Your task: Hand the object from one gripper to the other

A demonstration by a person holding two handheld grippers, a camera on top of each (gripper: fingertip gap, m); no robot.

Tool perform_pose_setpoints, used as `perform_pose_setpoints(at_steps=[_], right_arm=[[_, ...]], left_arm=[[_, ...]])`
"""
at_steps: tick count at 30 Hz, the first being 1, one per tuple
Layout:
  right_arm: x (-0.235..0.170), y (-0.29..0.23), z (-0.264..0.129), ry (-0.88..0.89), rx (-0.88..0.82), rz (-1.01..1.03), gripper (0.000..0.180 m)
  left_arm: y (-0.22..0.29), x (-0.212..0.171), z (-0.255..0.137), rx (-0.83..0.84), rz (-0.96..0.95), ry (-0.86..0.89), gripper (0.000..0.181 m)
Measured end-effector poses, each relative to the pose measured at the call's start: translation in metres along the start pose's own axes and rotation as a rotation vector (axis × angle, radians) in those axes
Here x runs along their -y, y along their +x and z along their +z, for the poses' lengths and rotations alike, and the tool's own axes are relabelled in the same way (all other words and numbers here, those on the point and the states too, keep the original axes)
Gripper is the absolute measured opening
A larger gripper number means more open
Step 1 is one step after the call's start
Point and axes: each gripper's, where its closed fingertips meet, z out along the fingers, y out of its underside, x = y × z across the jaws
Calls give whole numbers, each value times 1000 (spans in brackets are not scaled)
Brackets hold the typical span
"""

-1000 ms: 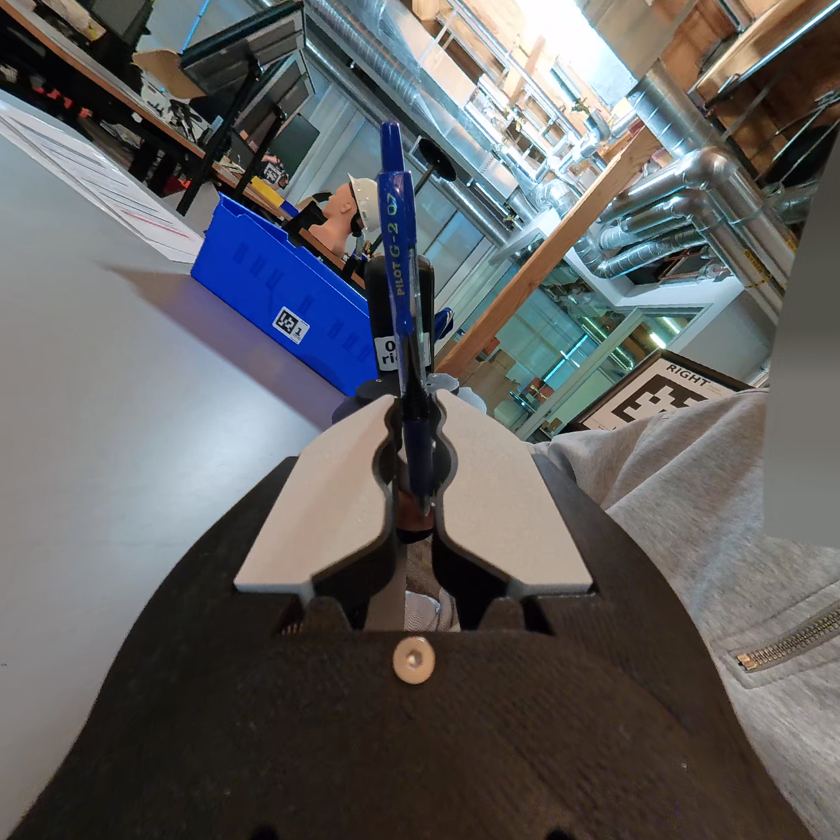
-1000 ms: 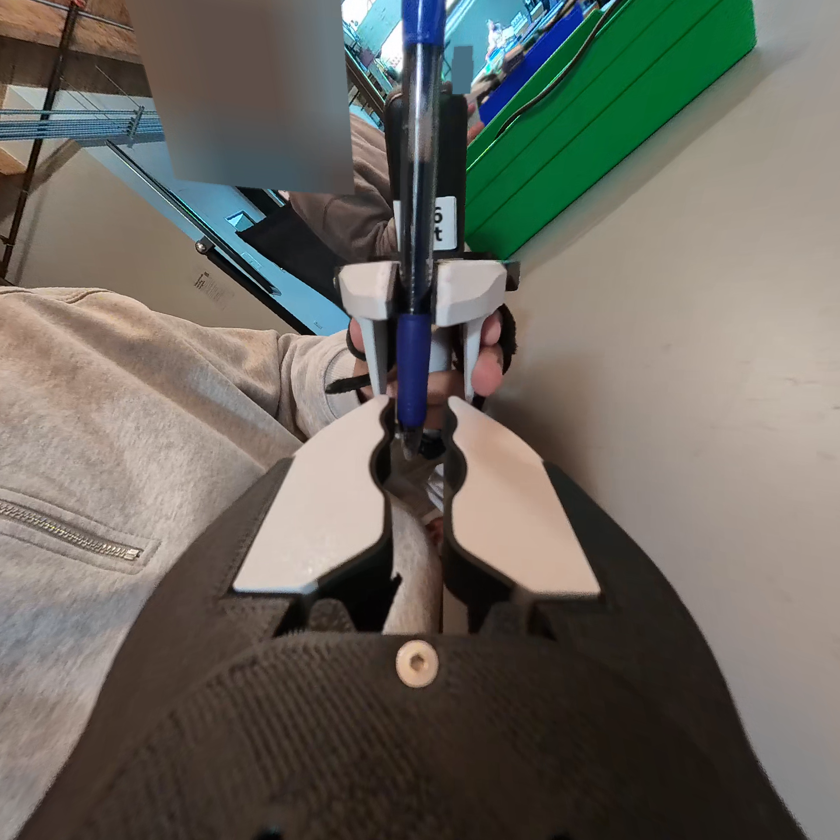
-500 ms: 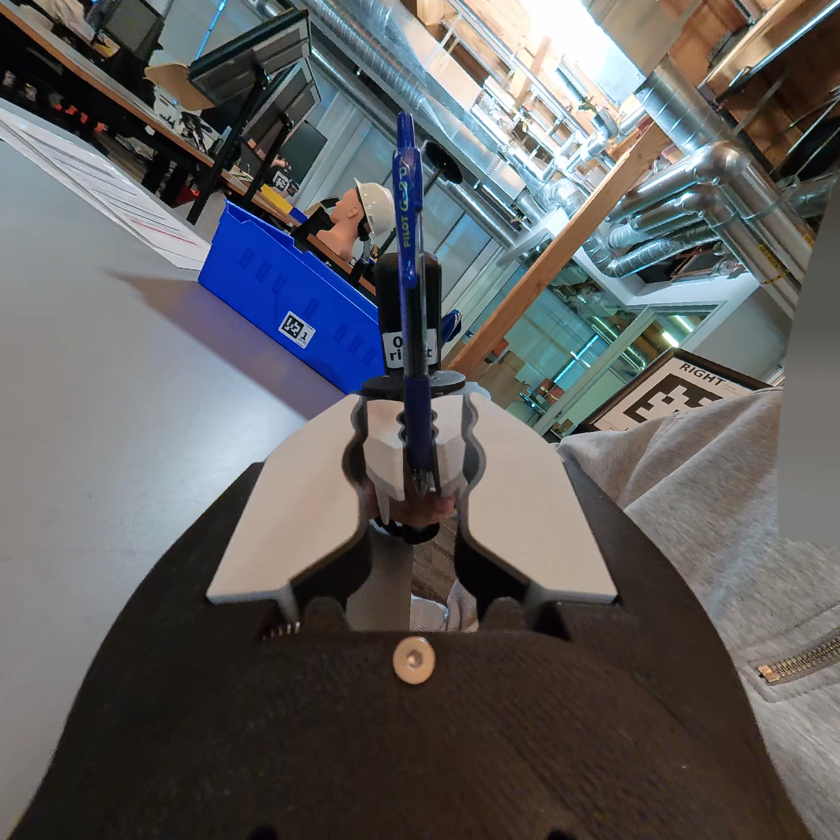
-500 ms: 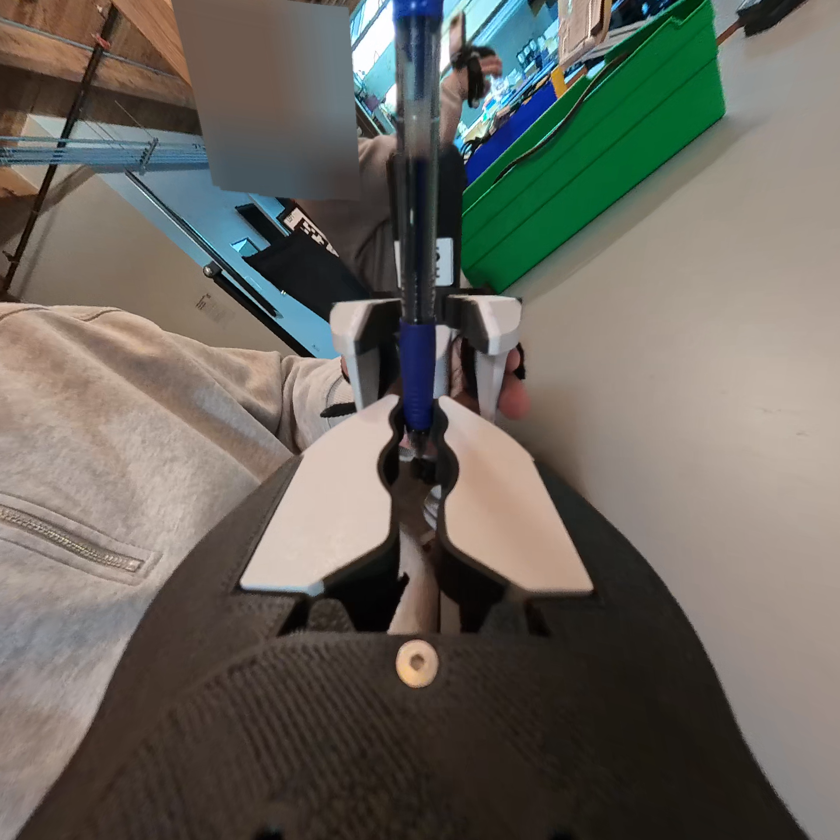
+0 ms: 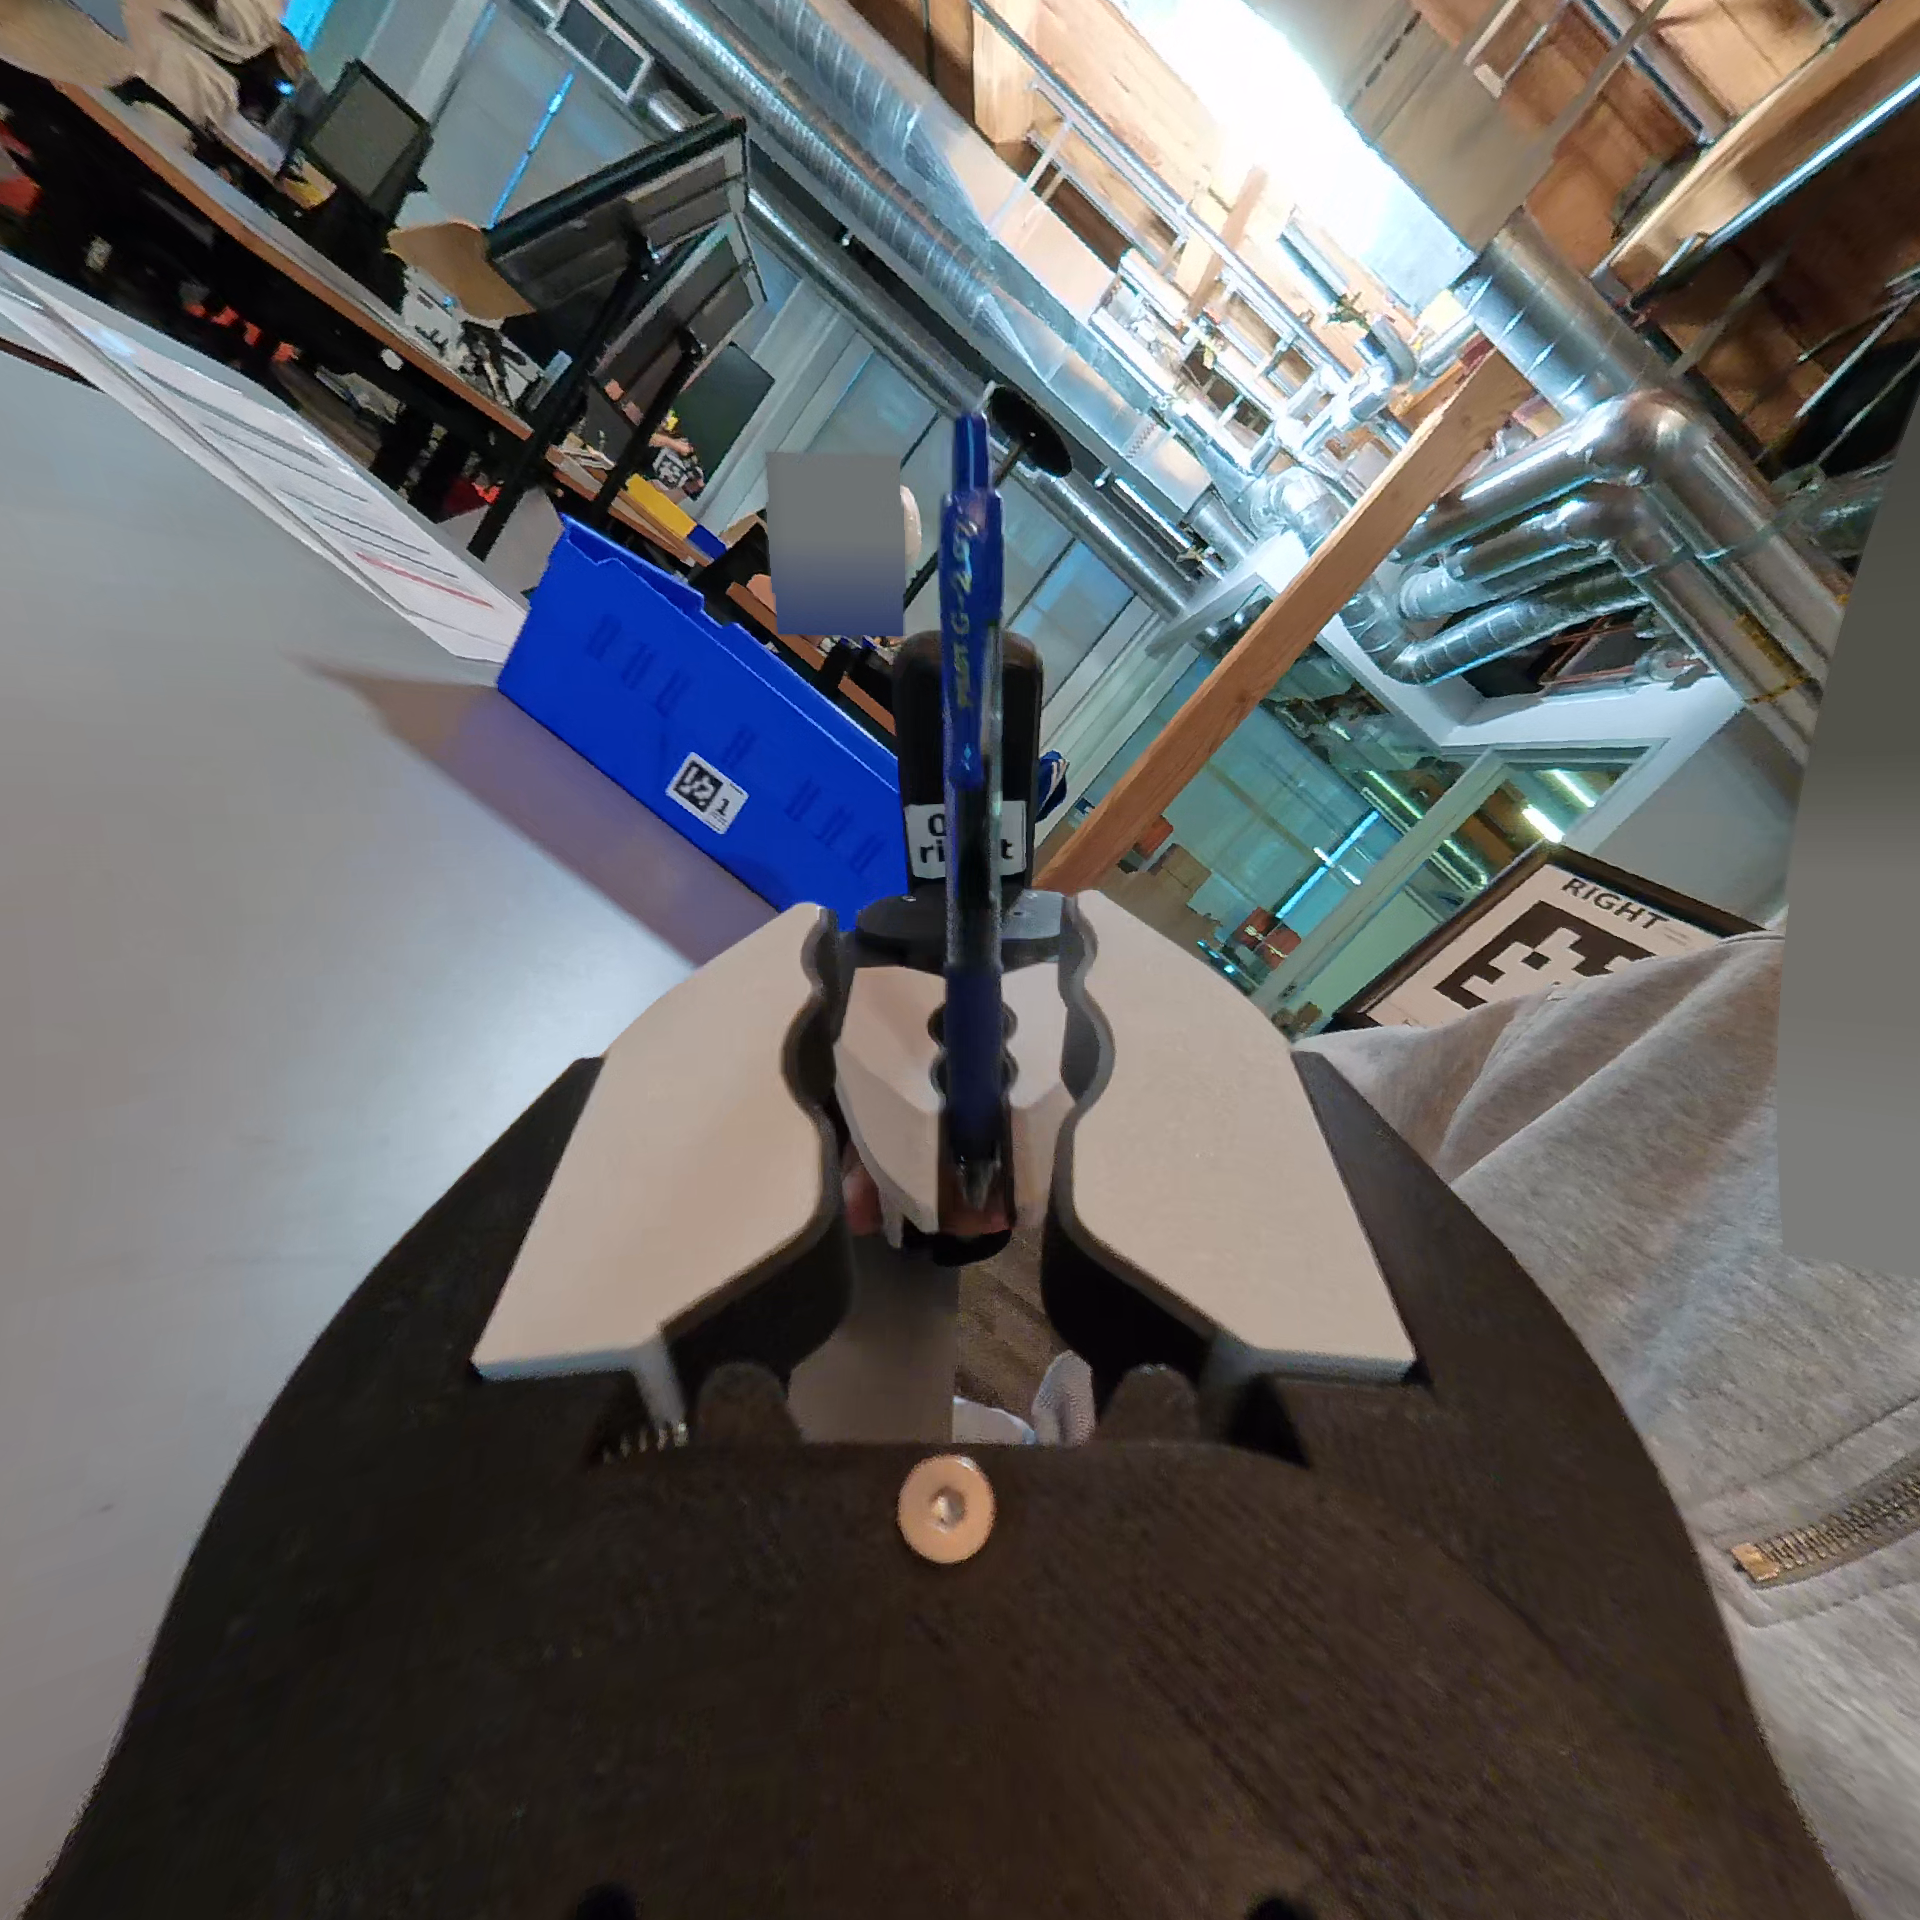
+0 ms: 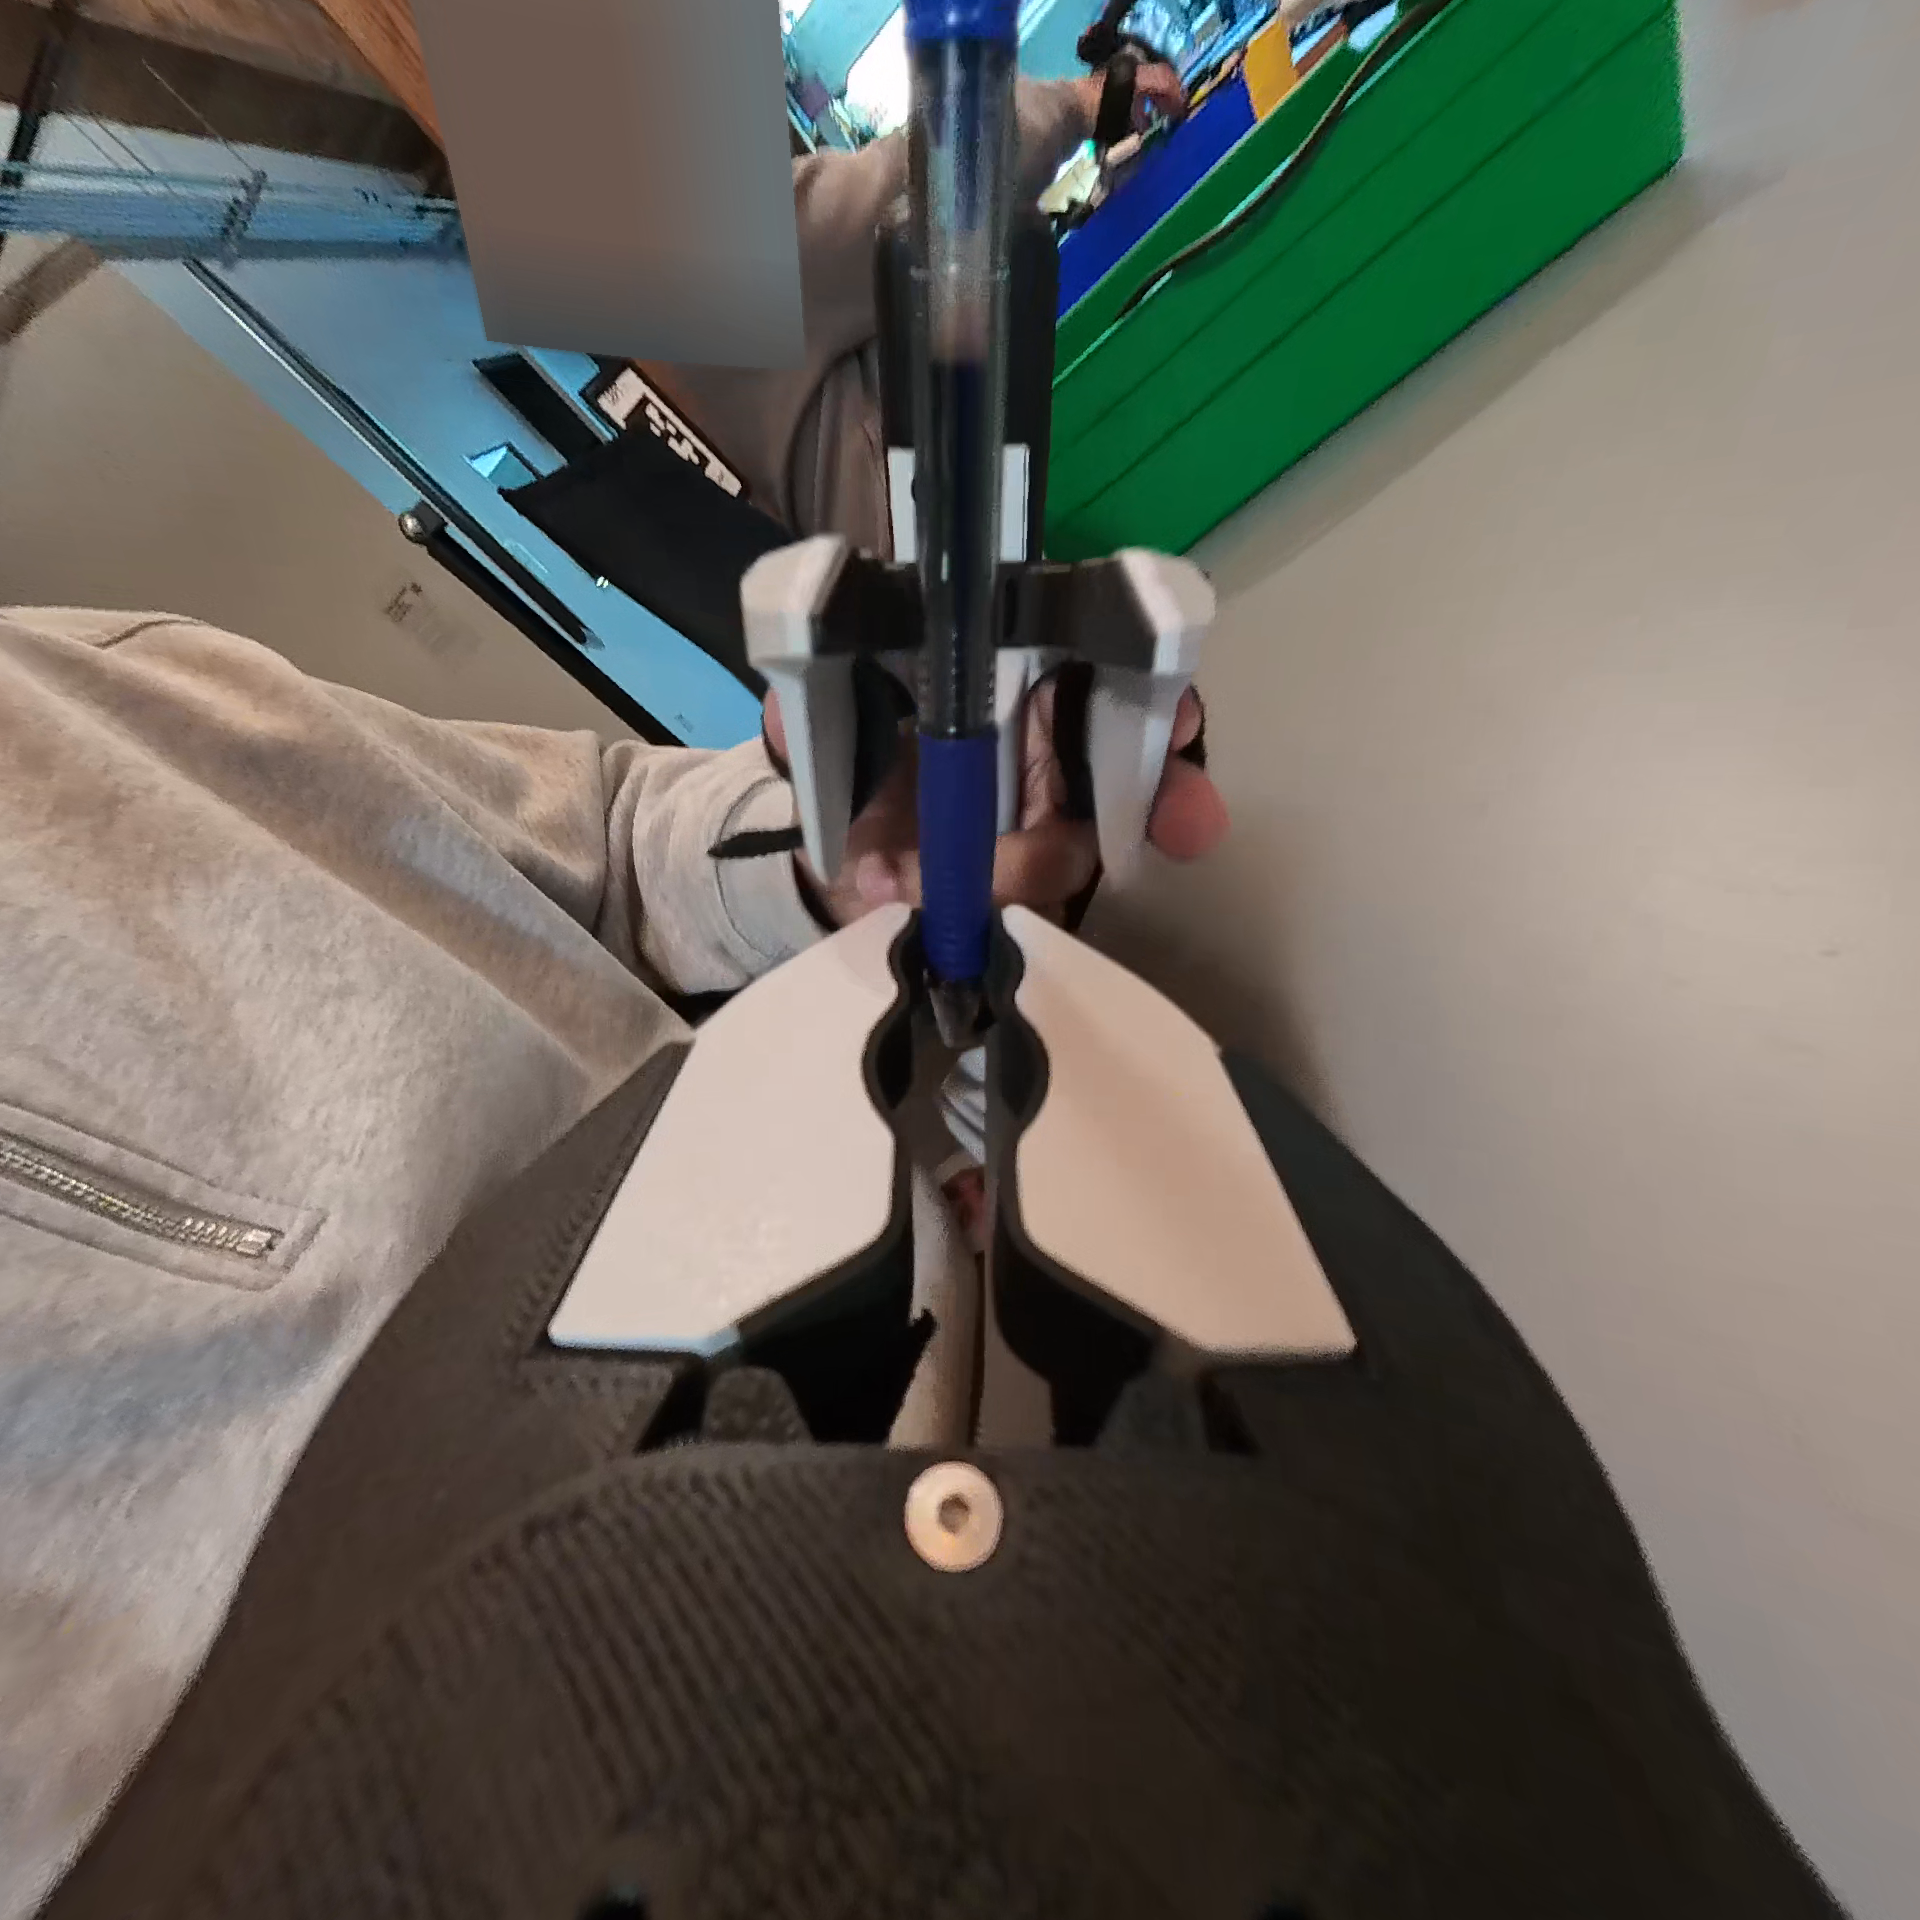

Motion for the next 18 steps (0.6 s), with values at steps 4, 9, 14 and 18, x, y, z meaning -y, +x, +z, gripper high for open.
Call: perform_pose_setpoints(at_steps=[4,9,14,18], right_arm=[[-11,0,5,-58,8,25,12],[-19,-1,10,-97,30,61,11],[-27,-5,14,-144,37,53,12],[-31,-6,16,-166,40,49,12]], left_arm=[[2,8,-4,-11,4,26,30],[5,27,-13,-2,31,123,29],[-1,34,-19,16,18,153,32],[0,30,-18,-16,-22,144,20]])
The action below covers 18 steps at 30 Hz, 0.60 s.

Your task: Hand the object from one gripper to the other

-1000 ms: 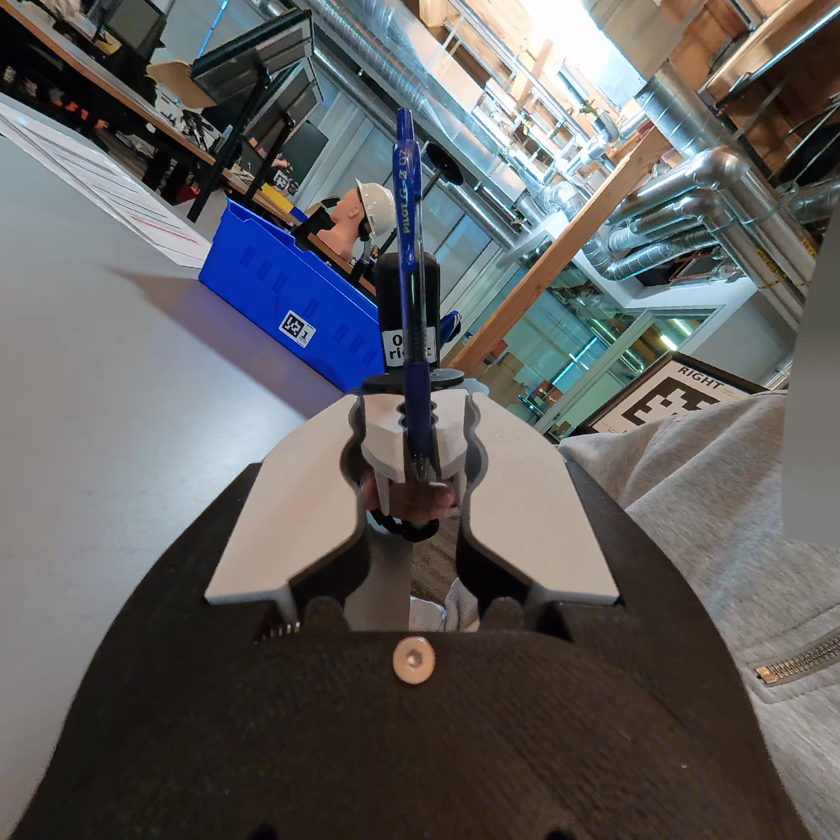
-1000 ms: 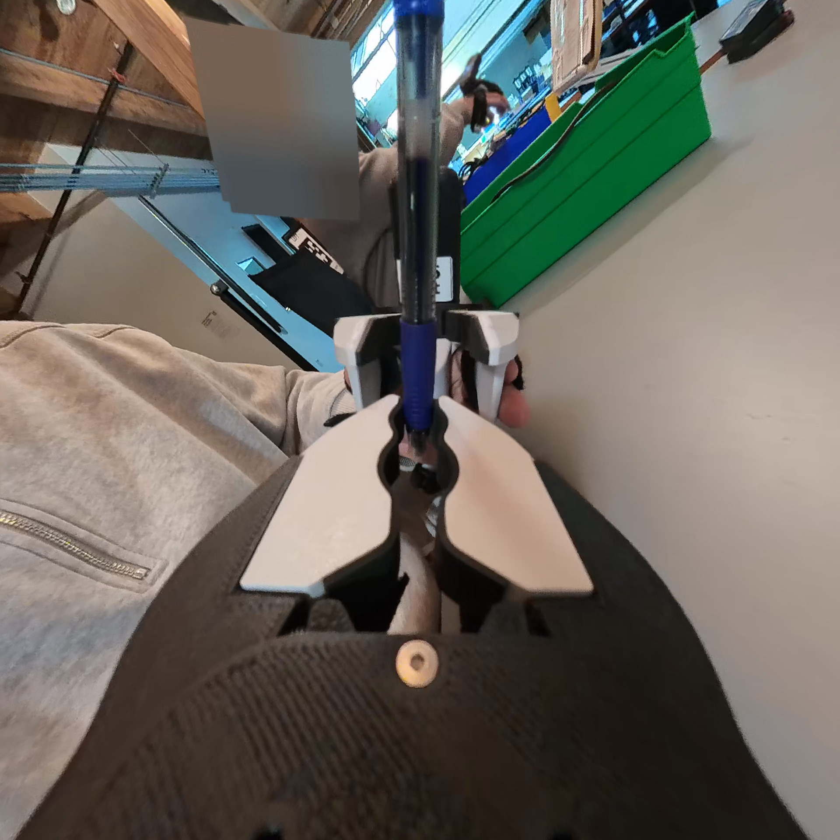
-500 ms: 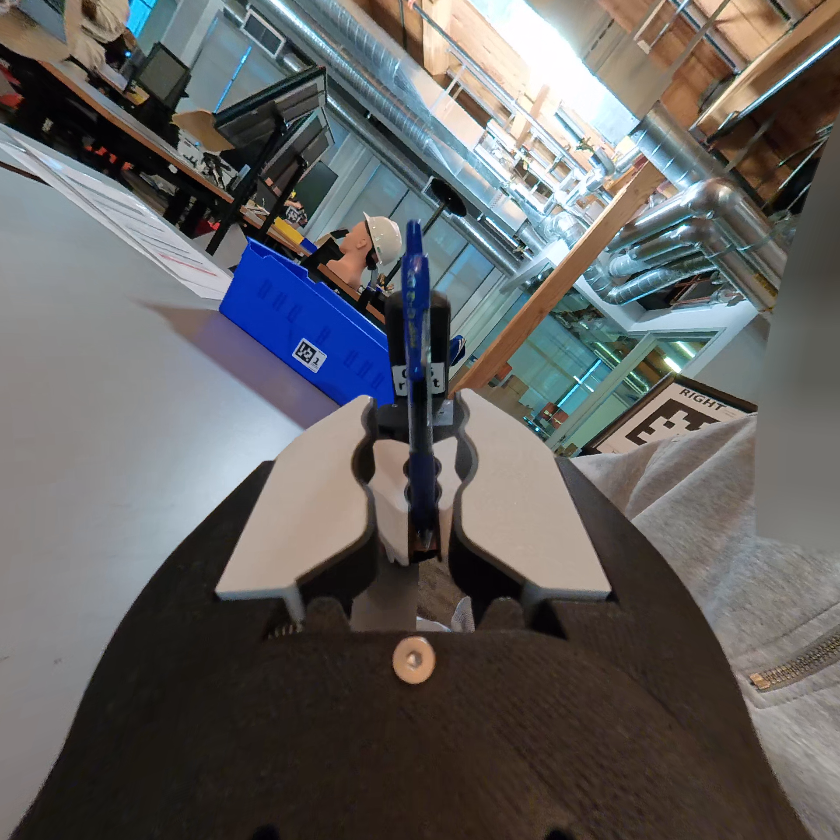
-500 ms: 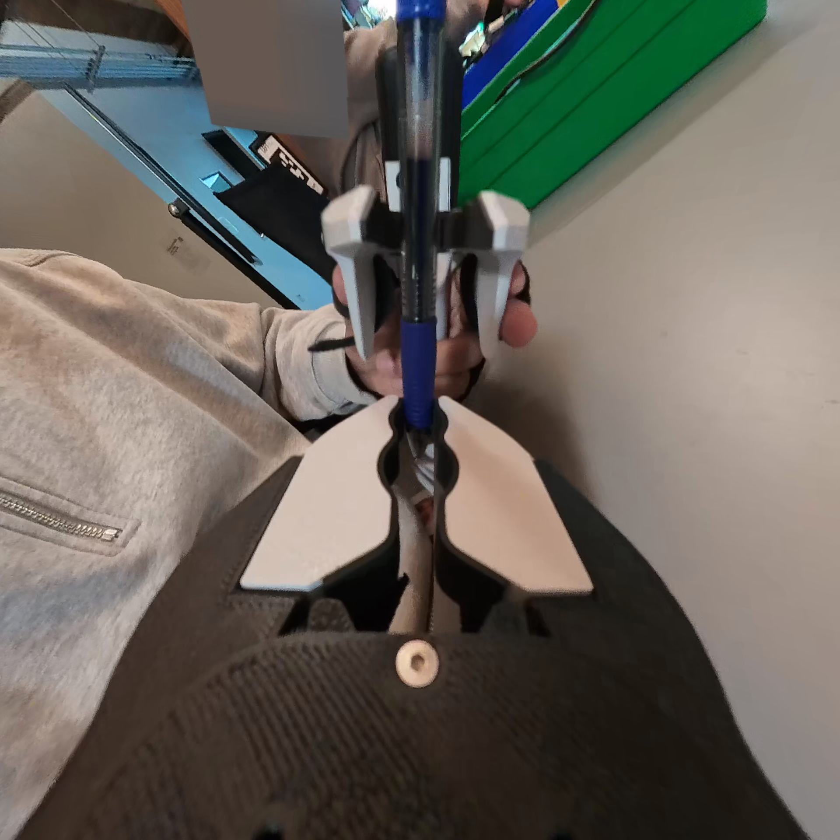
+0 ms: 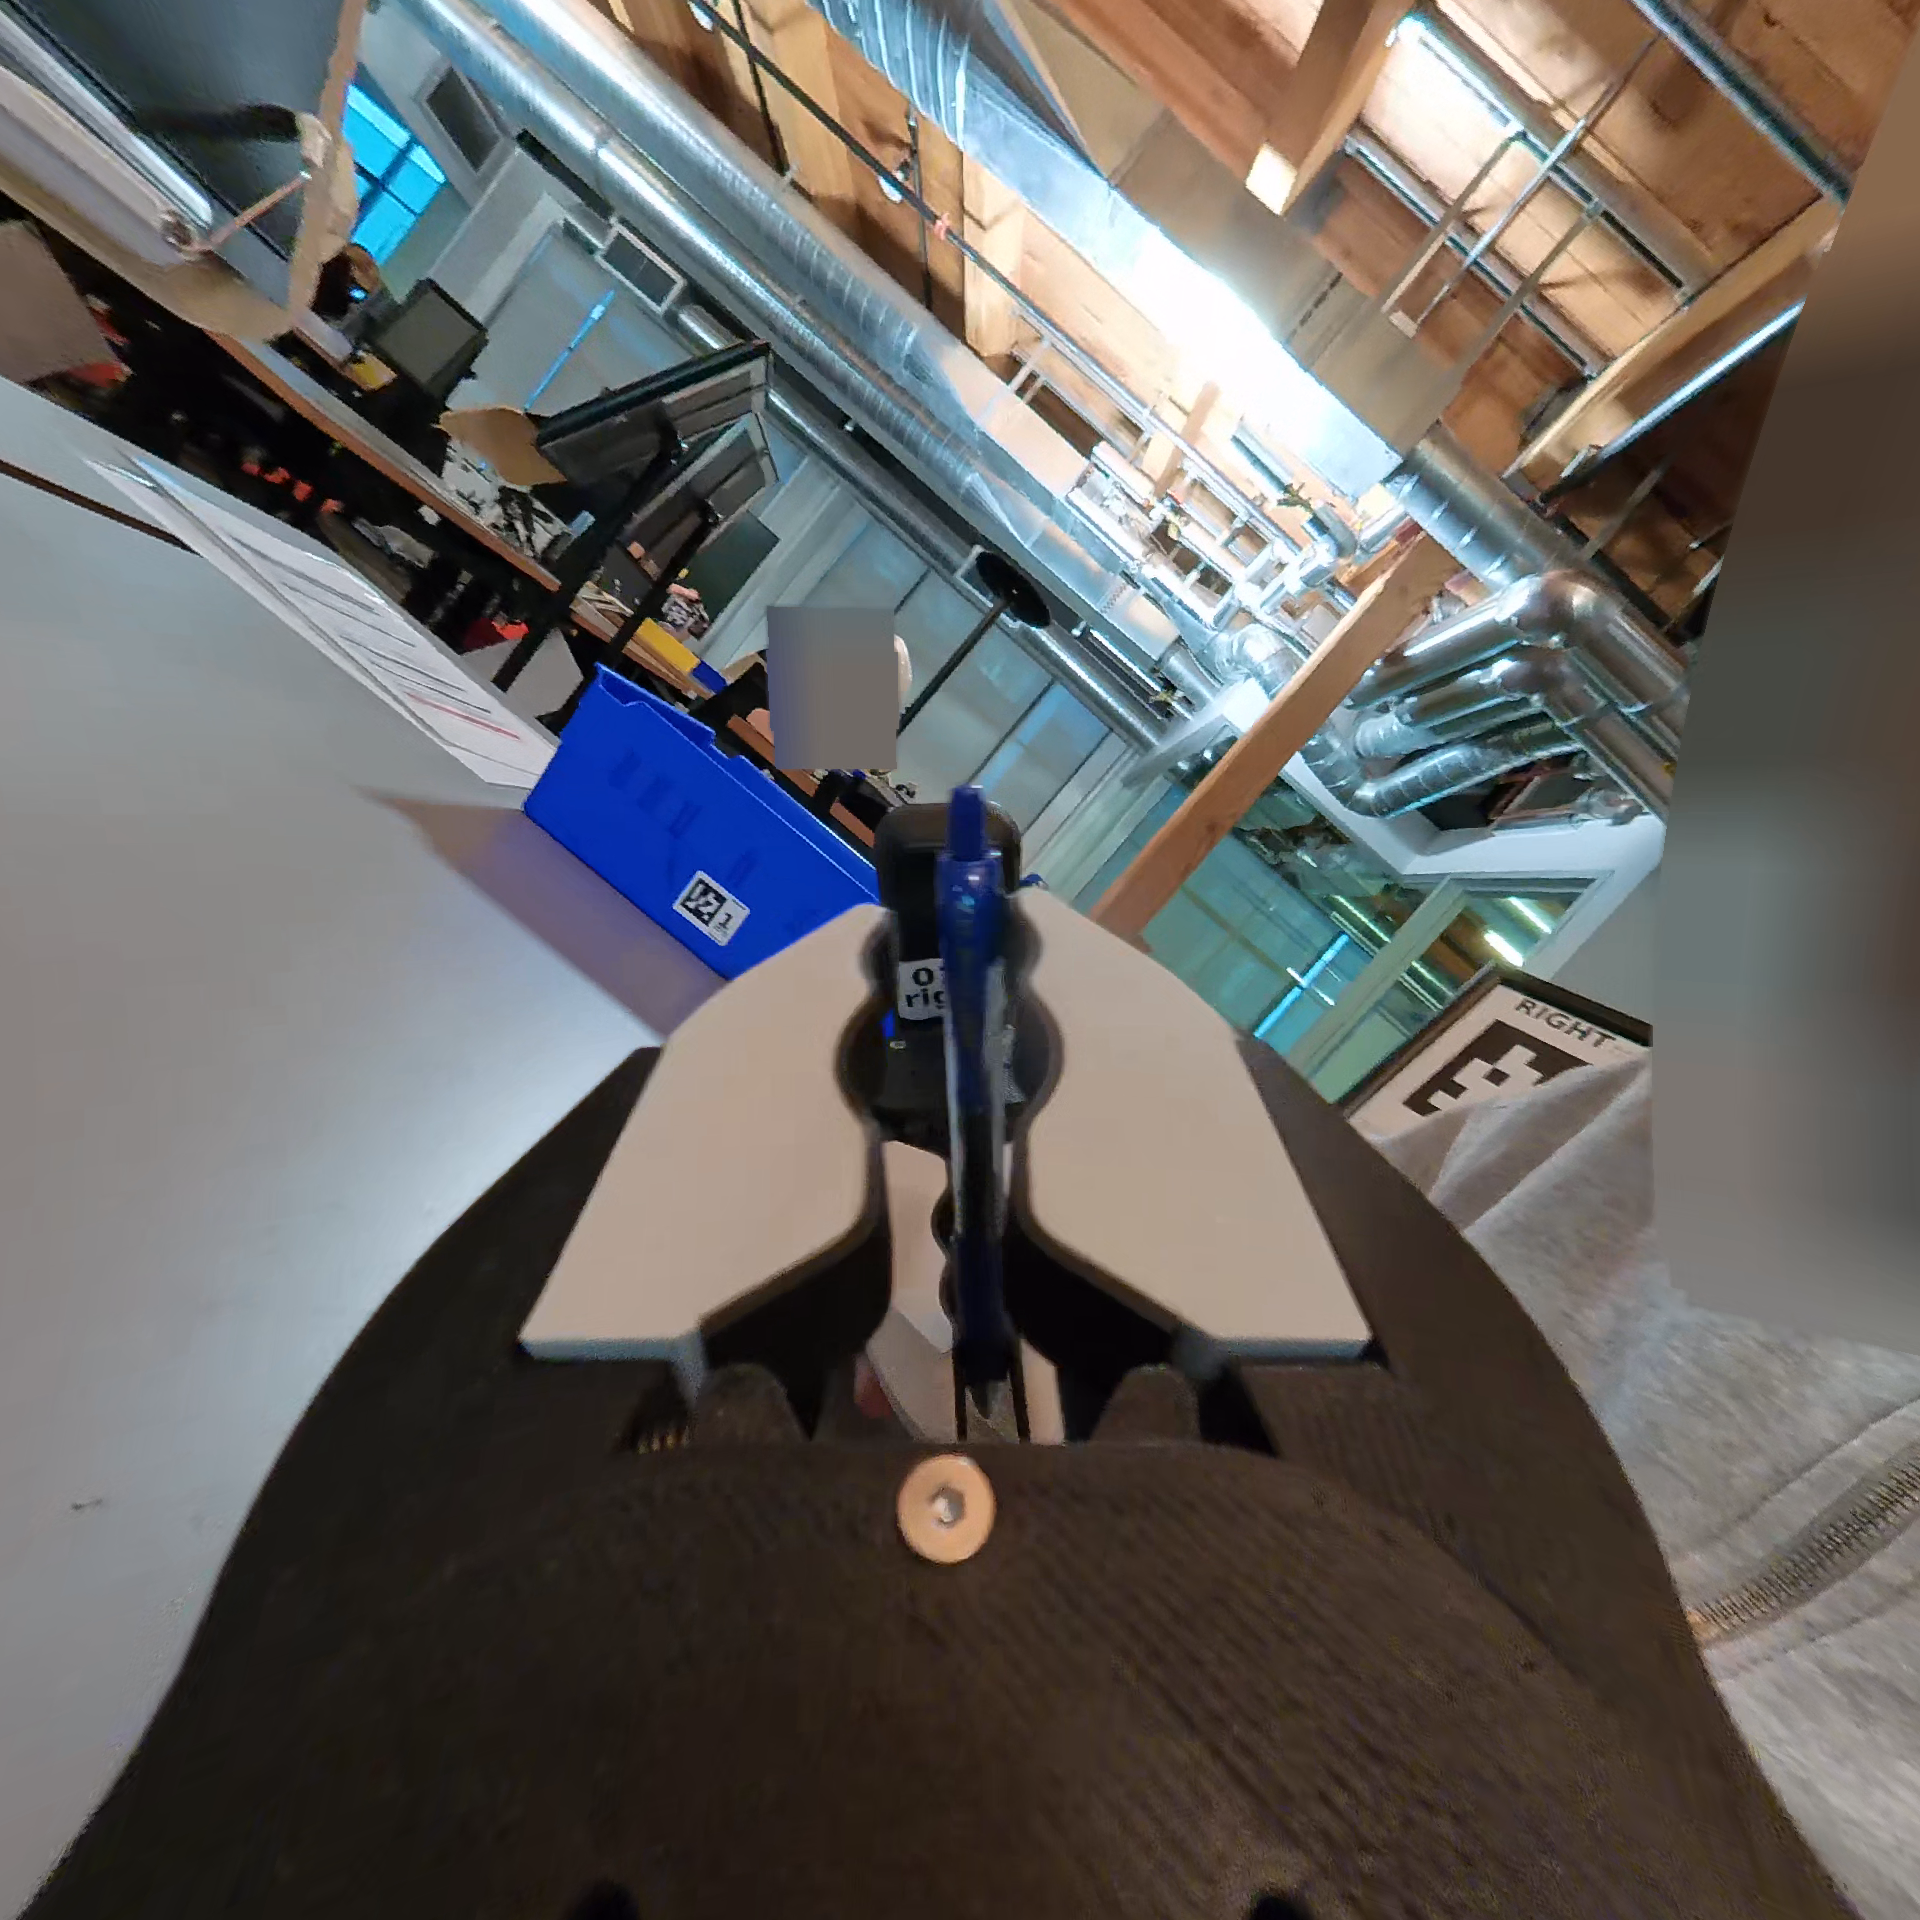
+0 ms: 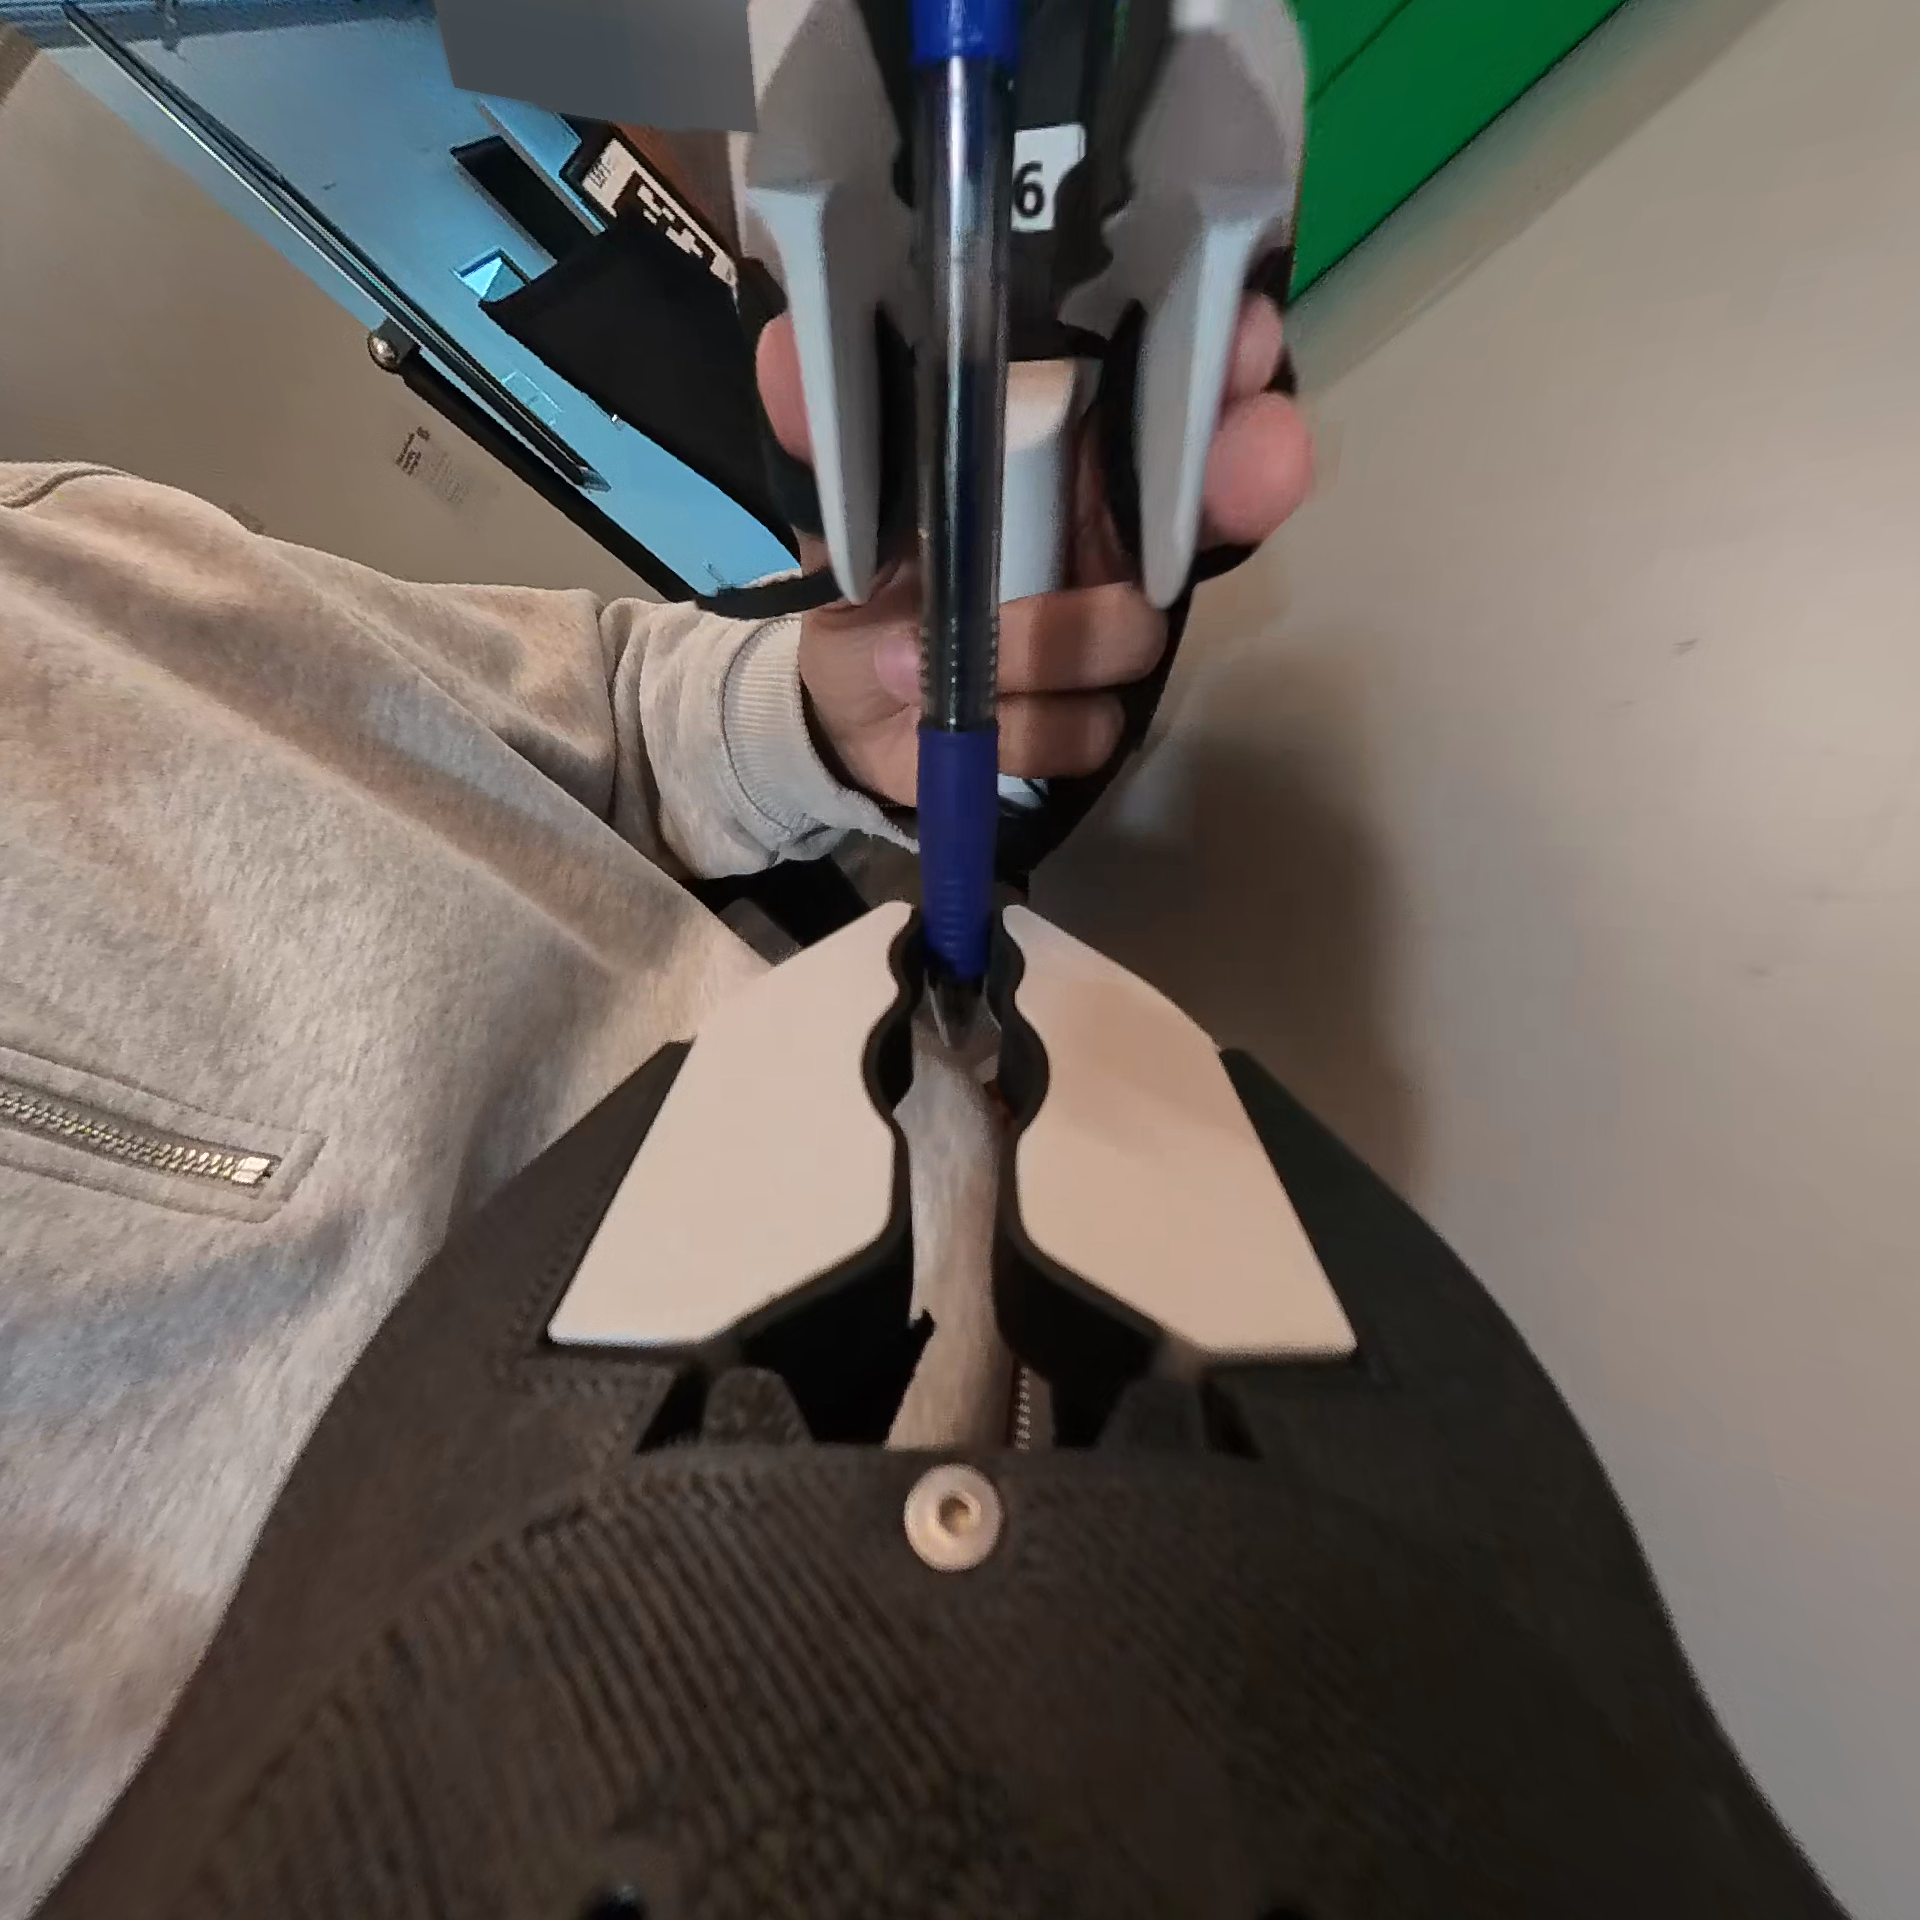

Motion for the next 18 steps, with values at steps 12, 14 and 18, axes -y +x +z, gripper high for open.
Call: perform_pose_setpoints(at_steps=[12,14,18], right_arm=[[20,5,-12,146,8,60,45],[28,7,-17,198,-2,57,48],[38,7,-23,263,-17,21,51]], left_arm=[[3,-2,0,-13,-2,-21,11],[2,-4,0,-8,-10,-26,11],[1,-10,3,-9,-27,-47,11]])
